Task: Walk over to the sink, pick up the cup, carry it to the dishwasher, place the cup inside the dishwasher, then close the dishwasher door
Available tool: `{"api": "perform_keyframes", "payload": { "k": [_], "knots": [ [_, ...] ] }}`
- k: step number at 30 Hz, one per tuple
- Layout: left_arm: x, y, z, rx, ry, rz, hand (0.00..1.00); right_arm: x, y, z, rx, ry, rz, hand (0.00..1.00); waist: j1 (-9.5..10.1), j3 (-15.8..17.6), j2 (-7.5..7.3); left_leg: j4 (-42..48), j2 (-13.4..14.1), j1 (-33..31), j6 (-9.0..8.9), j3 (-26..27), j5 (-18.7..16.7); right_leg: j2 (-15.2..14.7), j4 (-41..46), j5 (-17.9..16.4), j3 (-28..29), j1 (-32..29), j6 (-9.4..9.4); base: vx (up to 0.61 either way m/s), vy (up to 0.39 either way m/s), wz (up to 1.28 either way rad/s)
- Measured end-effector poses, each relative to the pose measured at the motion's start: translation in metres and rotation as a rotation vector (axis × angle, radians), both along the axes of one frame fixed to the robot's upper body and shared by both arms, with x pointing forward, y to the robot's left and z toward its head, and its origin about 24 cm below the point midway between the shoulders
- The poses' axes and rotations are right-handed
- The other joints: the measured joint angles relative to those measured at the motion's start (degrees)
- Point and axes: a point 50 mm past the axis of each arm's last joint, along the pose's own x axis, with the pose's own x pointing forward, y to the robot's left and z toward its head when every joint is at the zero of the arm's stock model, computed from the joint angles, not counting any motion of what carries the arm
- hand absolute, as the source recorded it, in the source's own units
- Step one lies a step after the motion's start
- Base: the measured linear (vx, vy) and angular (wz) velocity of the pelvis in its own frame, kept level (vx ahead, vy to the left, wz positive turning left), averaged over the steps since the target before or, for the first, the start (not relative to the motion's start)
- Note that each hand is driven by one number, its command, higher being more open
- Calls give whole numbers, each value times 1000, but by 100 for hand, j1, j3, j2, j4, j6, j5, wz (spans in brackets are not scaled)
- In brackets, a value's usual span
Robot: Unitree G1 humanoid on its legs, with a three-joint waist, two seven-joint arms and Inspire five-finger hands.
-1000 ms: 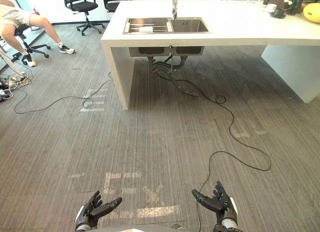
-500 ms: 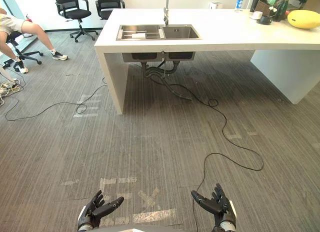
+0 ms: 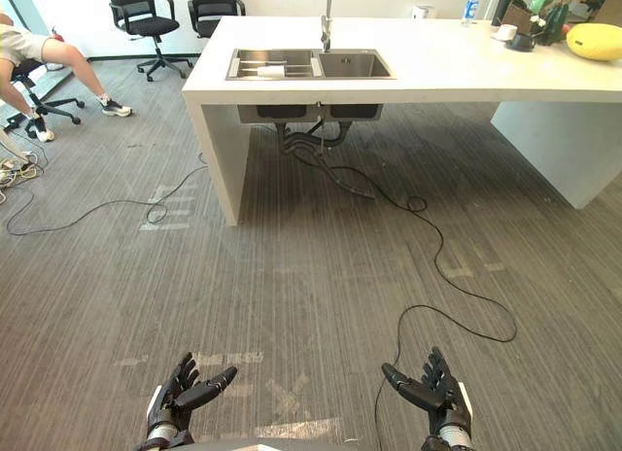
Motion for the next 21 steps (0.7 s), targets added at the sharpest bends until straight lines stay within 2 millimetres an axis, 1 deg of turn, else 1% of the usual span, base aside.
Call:
{"api": "perform_keyframes", "payload": {
  "k": [1,2,3,4,5,6,7,8,9,10,11,12,13,14,15,16,17,18,19,20,21],
  "knots": [
    [2,1,2,6,-12,-6,100,4,2,1,1,-10,15,100,12,50,-77,5,-45,88,19,54,-37,-181,586,20,-121,-221,13,73,6,-24],
    [5,2,3,11,-21,-9,100,7,3,2,6,-17,28,100,22,162,-116,5,-51,290,56,90,-132,-419,1295,25,-283,-412,43,102,-9,-20],
    [4,3,3,10,-14,-6,100,7,4,1,9,-13,39,100,19,199,-91,32,-13,427,43,97,-236,-619,1500,-116,-439,-547,13,96,-30,-13],
    [4,3,3,12,-14,-6,100,7,4,1,9,-14,43,100,13,220,-95,44,18,481,18,98,-275,-713,1463,-162,-524,-592,25,127,-65,-1],
    [4,6,4,18,-14,-6,100,7,4,1,14,-16,50,100,-20,248,-85,50,141,606,-78,81,-345,-860,1064,-151,-717,-683,35,98,-50,4],
    [4,6,4,20,-14,-6,100,7,4,1,15,-16,51,100,-24,247,-85,55,179,620,-104,78,-361,-868,940,-145,-742,-706,34,160,-111,9],
    [5,10,5,24,-20,1,100,7,5,1,22,-19,61,100,-46,253,-96,89,307,647,-210,32,-425,-872,392,-56,-813,-770,75,178,-158,16],
    [7,14,6,28,-28,12,100,7,5,1,28,-27,73,100,-83,280,-153,158,400,644,-334,-50,-515,-869,-196,199,-766,-808,76,233,-213,22],
    [6,17,7,33,-29,15,100,7,6,1,30,-28,76,100,-102,280,-206,211,421,634,-414,-104,-584,-864,-512,400,-681,-786,62,352,-338,30],
    [4,20,7,35,-23,28,100,5,5,0,31,-21,75,100,-133,285,-235,305,529,698,-527,-210,-741,-824,-514,1043,-695,-724,-200,324,-308,37],
    [3,16,5,24,-17,35,100,2,2,-1,28,-4,67,100,-163,247,-134,257,706,813,-557,-320,-786,-717,-335,731,-850,-632,-257,405,-354,33],
    [3,15,5,19,-18,35,100,1,2,-2,27,-1,65,100,-149,251,-96,289,731,855,-559,-381,-768,-674,-284,600,-890,-595,-288,343,-265,16],
    [3,12,4,9,-20,40,100,6,3,-1,28,-11,67,100,-122,280,-49,654,822,771,-523,-557,-692,-587,-216,394,-920,-528,-378,396,-317,1],
    [0,8,2,-3,-12,44,100,9,3,0,28,-17,71,100,-123,223,35,1367,945,427,-411,-766,-619,-488,-244,277,-990,-428,-377,329,-265,3],
    [-1,5,1,-9,-9,44,100,9,3,0,27,-18,71,100,-124,196,71,1796,1012,236,-344,-862,-532,-435,-281,224,-1034,-358,-376,256,-211,11],
    [-1,3,0,-12,-5,39,100,9,3,0,27,-17,72,100,-107,177,103,2453,1102,-66,-293,-961,-280,-370,-339,135,-1095,-221,-379,322,-198,24],
    [-1,0,0,-14,-4,33,100,10,4,-1,28,-14,78,100,-108,170,134,3535,1319,-600,-322,-1019,534,-255,-527,-2,-1196,83,-430,313,-176,24],
    [-2,0,0,-14,-2,29,100,10,5,-1,27,-11,83,100,-109,198,94,3992,1440,-834,-313,-1019,647,-200,-653,-51,-1233,226,-478,372,-181,29],
    [-2,-1,-1,-9,1,13,100,10,6,-1,28,-9,88,100,-100,223,112,4643,1568,-1246,-302,-970,587,-99,-912,-68,-1294,536,-500,318,-112,17],
    [-3,-2,-1,-10,5,10,100,11,8,-1,31,-7,94,100,-74,244,75,4824,1539,-1587,-310,-815,460,-67,-1199,-36,-1324,848,-545,326,-98,12],
    [-4,-2,-1,-11,6,8,100,12,8,-1,30,-9,98,100,-63,245,58,4748,1498,-1732,-323,-714,381,-68,-1355,-14,-1343,976,-525,329,-63,4]
  ]
}}
